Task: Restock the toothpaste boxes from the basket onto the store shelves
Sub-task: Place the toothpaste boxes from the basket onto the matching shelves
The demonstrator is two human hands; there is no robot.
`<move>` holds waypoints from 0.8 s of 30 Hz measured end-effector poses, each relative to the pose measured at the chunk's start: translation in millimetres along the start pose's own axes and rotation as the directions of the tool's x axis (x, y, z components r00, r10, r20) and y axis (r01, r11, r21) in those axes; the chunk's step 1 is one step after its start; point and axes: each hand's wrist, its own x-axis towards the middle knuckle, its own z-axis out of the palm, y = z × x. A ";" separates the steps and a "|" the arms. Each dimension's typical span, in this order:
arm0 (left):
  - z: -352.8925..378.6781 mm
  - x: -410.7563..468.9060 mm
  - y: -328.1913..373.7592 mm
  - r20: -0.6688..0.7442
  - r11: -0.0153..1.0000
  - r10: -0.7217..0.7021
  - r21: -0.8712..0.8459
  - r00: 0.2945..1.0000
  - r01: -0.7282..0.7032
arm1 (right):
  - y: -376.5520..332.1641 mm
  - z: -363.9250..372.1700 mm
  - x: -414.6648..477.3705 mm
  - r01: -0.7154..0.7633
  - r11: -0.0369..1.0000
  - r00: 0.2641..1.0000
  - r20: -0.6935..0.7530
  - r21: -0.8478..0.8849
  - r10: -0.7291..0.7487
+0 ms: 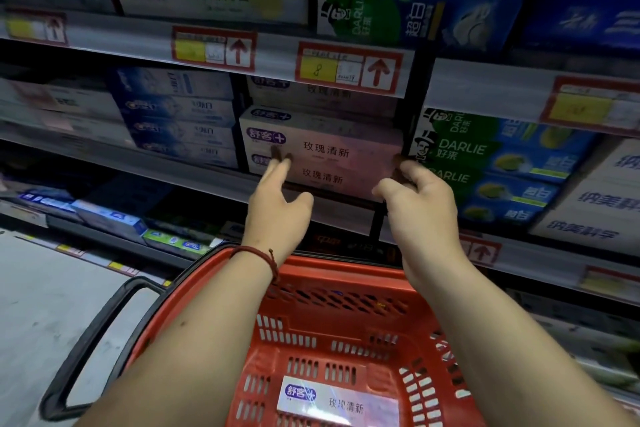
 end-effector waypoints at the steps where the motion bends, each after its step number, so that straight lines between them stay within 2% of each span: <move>1: -1.0 1.1 0.1 -0.004 0.999 -0.019 -0.026 1.000 0.018 | 0.5 -0.1 0.8 -0.003 1.000 1.000 0.008 -0.007 0.003; 8: -7.5 1.7 2.8 0.025 0.997 -0.061 -0.050 0.998 0.062 | 5.6 -5.2 3.9 0.000 0.998 1.000 0.019 -0.067 0.001; 12: -9.3 -10.1 2.1 -0.048 0.999 -0.033 -0.012 0.998 0.033 | 15.4 -8.3 -0.7 0.084 0.987 0.996 -0.031 -0.140 -0.089; 14: -9.8 -20.0 -4.7 -0.039 0.997 -0.057 0.043 0.998 0.058 | 25.2 -10.5 -3.5 0.083 0.981 0.996 0.000 -0.175 -0.085; 16: -11.9 -32.9 -14.9 0.080 0.986 -0.141 0.103 0.987 0.133 | 39.9 -11.1 -4.5 0.021 0.977 0.996 0.092 -0.211 -0.002; 18: -14.6 -50.0 -31.7 0.200 0.958 -0.259 0.175 0.945 0.226 | 60.7 -10.6 -5.7 -0.138 0.971 0.965 0.195 -0.194 0.176; 20: -17.1 -65.9 -54.3 0.265 0.913 -0.359 0.298 0.895 0.278 | 85.8 -9.6 -7.8 -0.316 0.919 0.889 0.265 -0.236 0.373; 21: -17.7 -72.1 -66.2 0.285 0.887 -0.401 0.358 0.871 0.292 | 98.2 -8.8 -9.9 -0.369 0.877 0.841 0.291 -0.309 0.457; 24: -14.9 -84.0 -97.3 0.323 0.794 -0.514 0.530 0.794 0.299 | 134.7 -3.3 -15.9 -0.438 0.762 0.716 0.327 -0.477 0.617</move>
